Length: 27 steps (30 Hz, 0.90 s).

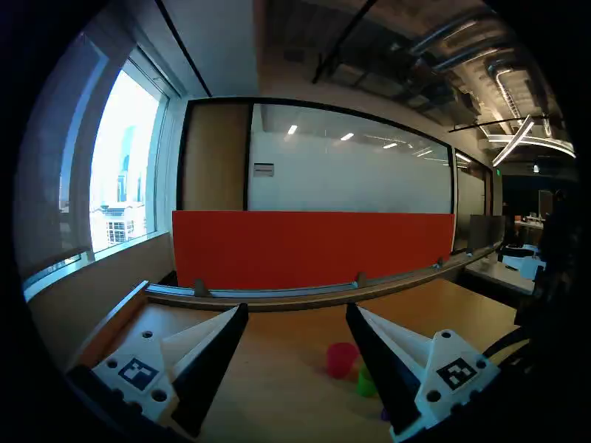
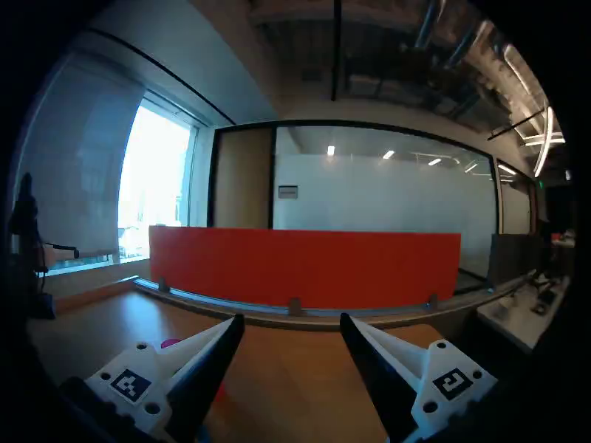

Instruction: Pour water

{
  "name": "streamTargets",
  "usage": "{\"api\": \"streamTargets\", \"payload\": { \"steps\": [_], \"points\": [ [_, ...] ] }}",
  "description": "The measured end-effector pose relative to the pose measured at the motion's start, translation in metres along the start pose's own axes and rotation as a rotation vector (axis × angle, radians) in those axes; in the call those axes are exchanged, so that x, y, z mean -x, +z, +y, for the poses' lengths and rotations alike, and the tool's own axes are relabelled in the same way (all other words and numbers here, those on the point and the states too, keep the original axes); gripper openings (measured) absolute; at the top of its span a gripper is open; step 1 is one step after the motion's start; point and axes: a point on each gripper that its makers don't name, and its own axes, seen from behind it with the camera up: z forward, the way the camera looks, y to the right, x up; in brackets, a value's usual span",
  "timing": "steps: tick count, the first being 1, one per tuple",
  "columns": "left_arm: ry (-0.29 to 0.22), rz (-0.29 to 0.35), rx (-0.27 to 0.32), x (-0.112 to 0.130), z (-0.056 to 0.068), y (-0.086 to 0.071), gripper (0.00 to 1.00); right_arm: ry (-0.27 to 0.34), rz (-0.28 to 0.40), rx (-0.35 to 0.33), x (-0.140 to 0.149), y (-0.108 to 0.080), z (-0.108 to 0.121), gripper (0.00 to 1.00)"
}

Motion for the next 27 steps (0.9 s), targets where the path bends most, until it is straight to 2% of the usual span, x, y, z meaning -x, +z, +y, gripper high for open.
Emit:
{"api": "streamTargets", "payload": {
  "steps": [5, 9, 17, 23, 27],
  "points": [
    [0.024, -0.007, 0.059, 0.002, 0.007, 0.003, 0.98, -0.034, -0.013, -0.082, 0.000, 0.000, -0.015, 1.00],
    [0.035, -0.011, 0.126, 0.003, 0.016, 0.005, 0.99, -0.046, -0.017, -0.177, 0.000, -0.003, -0.033, 1.00],
    [0.047, -0.033, 0.267, 0.009, 0.040, 0.010, 0.98, 0.000, -0.043, -0.391, 0.000, -0.015, -0.071, 1.00],
    [0.037, -0.030, 0.353, 0.010, 0.054, 0.012, 0.99, 0.001, -0.068, -0.457, 0.004, -0.018, -0.081, 1.00],
    [0.064, -0.036, 0.395, 0.014, 0.060, 0.014, 0.98, -0.016, -0.098, -0.490, 0.013, -0.020, -0.088, 1.00]
  ]
}}
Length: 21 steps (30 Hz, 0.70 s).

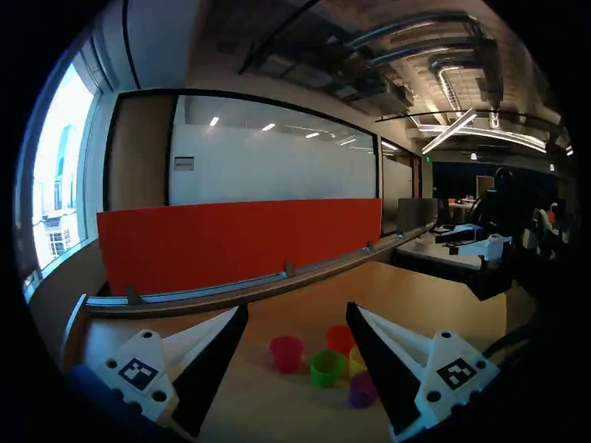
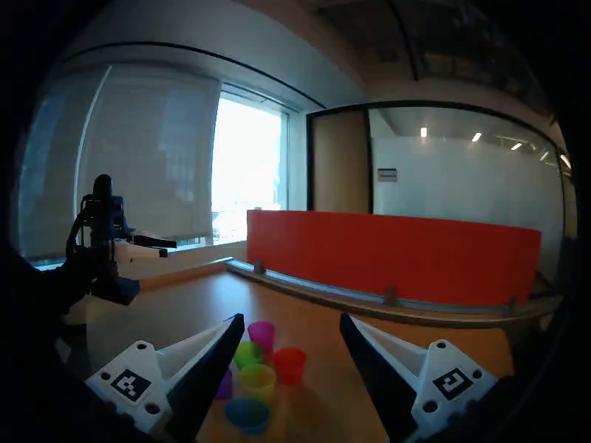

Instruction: Pour water

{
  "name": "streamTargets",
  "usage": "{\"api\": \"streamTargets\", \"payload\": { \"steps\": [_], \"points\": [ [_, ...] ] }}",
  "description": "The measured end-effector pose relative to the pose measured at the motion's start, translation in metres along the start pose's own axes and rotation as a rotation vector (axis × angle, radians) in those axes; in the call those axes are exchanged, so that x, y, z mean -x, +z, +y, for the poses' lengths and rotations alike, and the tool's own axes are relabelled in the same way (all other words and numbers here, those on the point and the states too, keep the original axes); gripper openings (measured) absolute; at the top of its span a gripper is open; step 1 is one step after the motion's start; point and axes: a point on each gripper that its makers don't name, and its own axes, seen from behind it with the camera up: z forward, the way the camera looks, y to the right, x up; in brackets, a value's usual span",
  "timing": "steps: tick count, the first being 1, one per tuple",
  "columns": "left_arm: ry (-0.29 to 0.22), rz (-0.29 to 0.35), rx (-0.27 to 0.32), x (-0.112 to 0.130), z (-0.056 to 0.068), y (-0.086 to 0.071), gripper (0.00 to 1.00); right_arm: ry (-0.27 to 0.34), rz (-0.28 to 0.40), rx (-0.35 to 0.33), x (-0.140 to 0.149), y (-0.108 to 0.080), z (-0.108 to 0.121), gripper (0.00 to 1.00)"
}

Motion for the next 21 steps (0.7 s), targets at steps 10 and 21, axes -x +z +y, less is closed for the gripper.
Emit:
{"api": "streamTargets", "payload": {
  "steps": [10, 21],
  "points": [
    [0.045, -0.052, 0.077, 0.020, 0.006, 0.017, 0.98, -0.033, -0.124, -0.080, 0.040, 0.005, -0.016, 1.00],
    [0.068, -0.097, 0.074, 0.045, 0.000, 0.025, 0.98, -0.057, -0.263, -0.170, 0.084, 0.001, -0.037, 1.00]
  ]
}}
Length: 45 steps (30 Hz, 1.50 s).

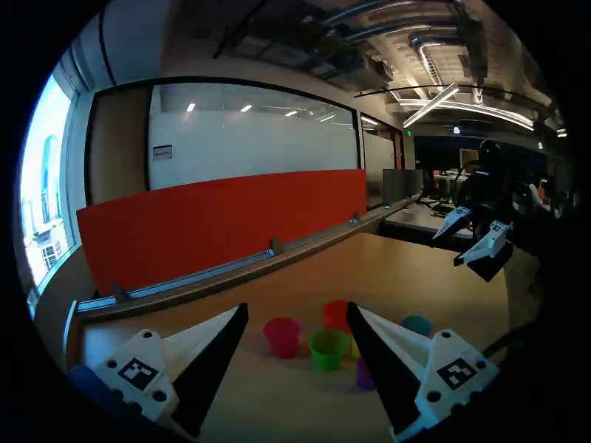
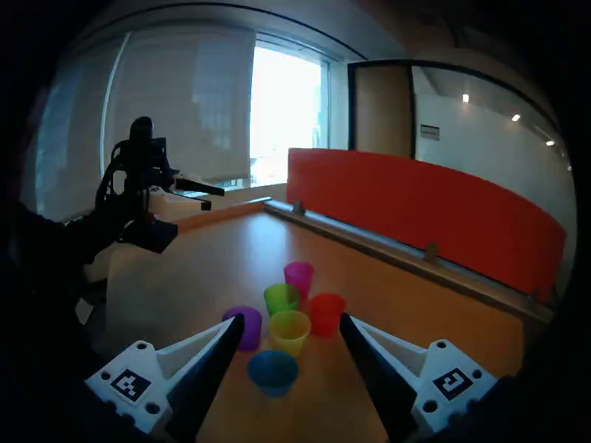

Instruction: Pour water

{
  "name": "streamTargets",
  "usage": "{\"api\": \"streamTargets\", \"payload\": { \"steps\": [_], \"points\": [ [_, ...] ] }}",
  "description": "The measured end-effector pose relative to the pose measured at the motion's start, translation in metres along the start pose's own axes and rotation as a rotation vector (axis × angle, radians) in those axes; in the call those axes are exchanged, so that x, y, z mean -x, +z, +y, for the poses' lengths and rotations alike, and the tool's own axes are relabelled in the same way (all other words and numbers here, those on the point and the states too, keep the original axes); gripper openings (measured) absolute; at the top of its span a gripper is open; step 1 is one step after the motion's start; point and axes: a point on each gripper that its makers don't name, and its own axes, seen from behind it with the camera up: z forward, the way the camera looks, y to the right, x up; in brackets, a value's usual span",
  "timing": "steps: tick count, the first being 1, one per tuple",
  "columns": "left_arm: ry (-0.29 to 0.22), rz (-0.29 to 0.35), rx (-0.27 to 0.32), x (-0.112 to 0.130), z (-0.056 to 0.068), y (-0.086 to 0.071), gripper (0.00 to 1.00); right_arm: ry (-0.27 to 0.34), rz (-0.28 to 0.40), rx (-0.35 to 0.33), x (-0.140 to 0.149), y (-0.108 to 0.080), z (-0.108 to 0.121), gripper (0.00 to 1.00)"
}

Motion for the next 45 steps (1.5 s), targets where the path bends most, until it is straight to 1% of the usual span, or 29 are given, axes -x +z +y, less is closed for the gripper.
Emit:
{"api": "streamTargets", "payload": {
  "steps": [3, 8, 13, 20, 31, 39, 45],
  "points": [
    [-0.002, -0.003, -0.006, 0.004, 0.000, 0.002, 0.98, -0.013, -0.029, -0.006, 0.012, 0.004, -0.002, 1.00],
    [0.003, -0.024, 0.022, 0.015, 0.009, 0.006, 0.98, -0.026, -0.070, -0.017, 0.031, 0.012, -0.005, 1.00],
    [0.008, -0.045, 0.054, 0.026, 0.017, 0.008, 0.98, -0.011, -0.104, -0.038, 0.048, 0.018, -0.010, 1.00],
    [0.000, -0.067, 0.082, 0.038, 0.021, 0.012, 0.98, 0.003, -0.141, -0.062, 0.067, 0.024, -0.013, 1.00],
    [0.007, -0.099, 0.103, 0.058, 0.023, 0.020, 0.98, 0.004, -0.224, -0.082, 0.110, 0.041, -0.017, 1.00],
    [0.019, -0.109, 0.110, 0.063, 0.024, 0.026, 0.98, 0.003, -0.263, -0.095, 0.134, 0.055, -0.020, 1.00],
    [0.019, -0.116, 0.104, 0.067, 0.021, 0.029, 0.98, -0.008, -0.289, -0.107, 0.150, 0.069, -0.024, 1.00]
  ]
}}
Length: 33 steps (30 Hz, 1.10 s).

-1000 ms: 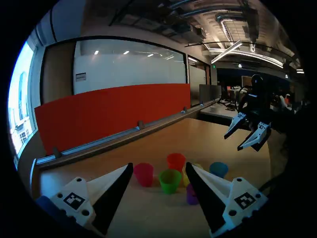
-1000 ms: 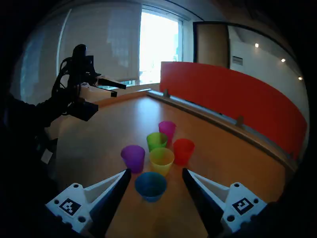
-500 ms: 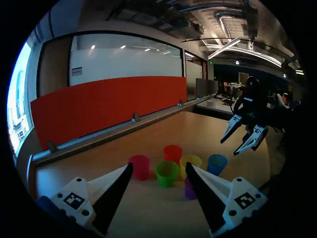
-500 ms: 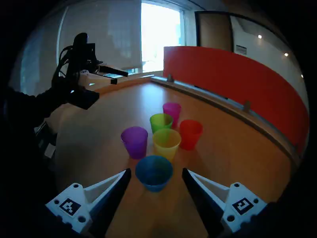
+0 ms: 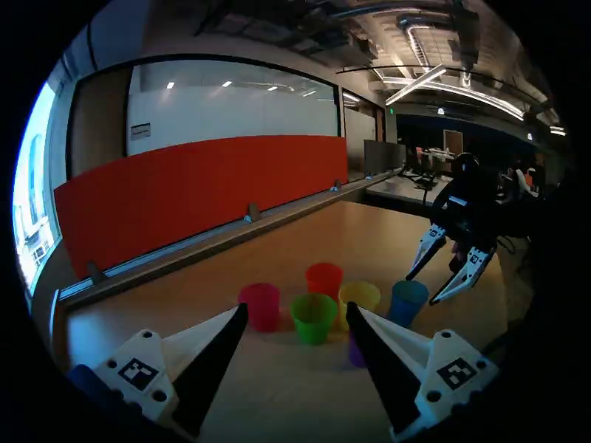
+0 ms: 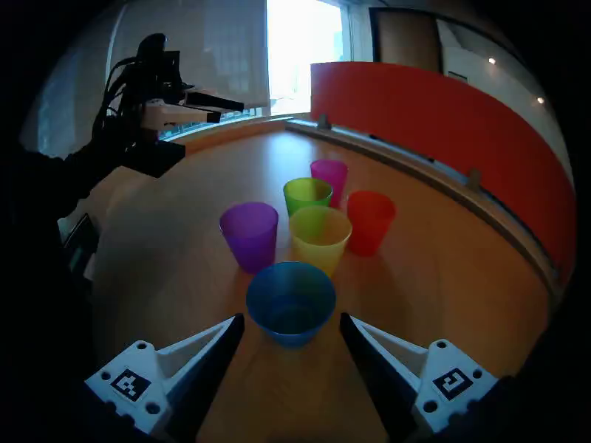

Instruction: Pour water

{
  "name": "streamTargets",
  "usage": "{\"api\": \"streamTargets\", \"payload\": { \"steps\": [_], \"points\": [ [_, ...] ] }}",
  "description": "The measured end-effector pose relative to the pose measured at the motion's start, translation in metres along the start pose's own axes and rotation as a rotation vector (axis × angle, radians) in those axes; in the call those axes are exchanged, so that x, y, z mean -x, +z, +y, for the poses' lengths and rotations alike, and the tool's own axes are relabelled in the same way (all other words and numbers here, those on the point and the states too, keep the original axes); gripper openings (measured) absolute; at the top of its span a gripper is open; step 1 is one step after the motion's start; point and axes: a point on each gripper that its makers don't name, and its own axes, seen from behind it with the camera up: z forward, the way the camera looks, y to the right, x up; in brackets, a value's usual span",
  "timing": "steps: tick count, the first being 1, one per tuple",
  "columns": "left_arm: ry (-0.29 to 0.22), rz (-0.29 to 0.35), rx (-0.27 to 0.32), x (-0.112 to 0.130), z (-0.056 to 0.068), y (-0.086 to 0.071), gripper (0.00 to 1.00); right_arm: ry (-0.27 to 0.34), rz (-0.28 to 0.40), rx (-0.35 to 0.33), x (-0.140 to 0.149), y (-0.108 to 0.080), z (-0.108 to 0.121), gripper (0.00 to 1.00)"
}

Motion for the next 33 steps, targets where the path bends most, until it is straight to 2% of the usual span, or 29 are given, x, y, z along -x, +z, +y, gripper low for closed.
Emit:
{"api": "streamTargets", "payload": {
  "steps": [8, 17, 19, 23, 33],
  "points": [
    [0.000, -0.003, -0.005, 0.002, -0.003, 0.000, 0.98, -0.010, 0.003, -0.005, 0.002, 0.021, -0.001, 1.00],
    [-0.001, -0.004, -0.005, 0.003, -0.005, 0.000, 0.98, -0.005, 0.023, -0.010, -0.003, 0.034, -0.002, 1.00],
    [-0.001, -0.005, -0.005, 0.004, -0.005, 0.000, 0.98, -0.008, 0.024, -0.009, -0.003, 0.035, -0.001, 0.99],
    [0.001, -0.008, -0.007, 0.005, -0.005, 0.000, 0.98, -0.014, 0.025, 0.002, -0.002, 0.035, 0.001, 0.92],
    [-0.001, -0.010, -0.010, 0.006, -0.006, -0.001, 0.98, 0.014, 0.049, 0.009, -0.004, 0.035, 0.005, 0.90]
  ]
}}
